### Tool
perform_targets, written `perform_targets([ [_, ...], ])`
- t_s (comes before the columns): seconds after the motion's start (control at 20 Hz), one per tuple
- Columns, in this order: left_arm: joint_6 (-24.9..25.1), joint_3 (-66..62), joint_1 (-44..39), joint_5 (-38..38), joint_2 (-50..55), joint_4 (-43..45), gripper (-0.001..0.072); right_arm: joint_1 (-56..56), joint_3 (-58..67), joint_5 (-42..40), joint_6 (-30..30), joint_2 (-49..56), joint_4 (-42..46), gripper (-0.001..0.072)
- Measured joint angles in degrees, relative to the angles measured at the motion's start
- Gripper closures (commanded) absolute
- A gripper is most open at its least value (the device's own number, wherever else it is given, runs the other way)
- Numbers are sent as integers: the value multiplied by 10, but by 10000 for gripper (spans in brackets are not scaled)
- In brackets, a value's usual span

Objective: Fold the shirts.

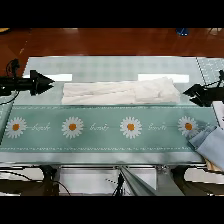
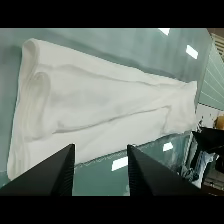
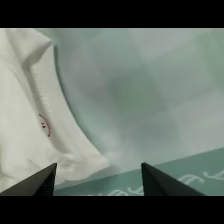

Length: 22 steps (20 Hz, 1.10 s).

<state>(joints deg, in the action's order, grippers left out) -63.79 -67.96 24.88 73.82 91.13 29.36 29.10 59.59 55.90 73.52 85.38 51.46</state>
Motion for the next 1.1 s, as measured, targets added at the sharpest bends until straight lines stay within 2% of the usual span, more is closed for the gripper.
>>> perform_targets([
  [0.25,2,0,-12,2,0,0,303,-52,0,-11,-10,51,-71,122],
  [0.3,2,0,-14,3,0,0,303,-64,1,-17,-8,57,-80,220],
  [0.35,3,0,-16,4,0,0,324,-77,1,-30,-8,61,-84,506],
  [0.4,3,0,-18,4,0,0,328,-87,0,-40,-6,64,-84,694],
  [0.45,3,0,-19,4,0,0,332,-97,2,-47,-6,64,-90,688],
  [0.5,3,0,-21,4,0,0,418,-105,5,-54,-9,62,-95,689],
  [0.55,3,0,-23,5,0,-1,572,-109,8,-57,-14,58,-96,689],
  [0.6,3,0,-24,7,0,-3,685,-114,14,-53,-21,49,-97,689],
  [0.85,6,0,-59,44,-1,-28,686,-122,35,-9,-46,-33,-71,690],
  [1.1,-5,0,-167,35,-2,-37,686,-123,40,52,-51,-145,-50,689],
])
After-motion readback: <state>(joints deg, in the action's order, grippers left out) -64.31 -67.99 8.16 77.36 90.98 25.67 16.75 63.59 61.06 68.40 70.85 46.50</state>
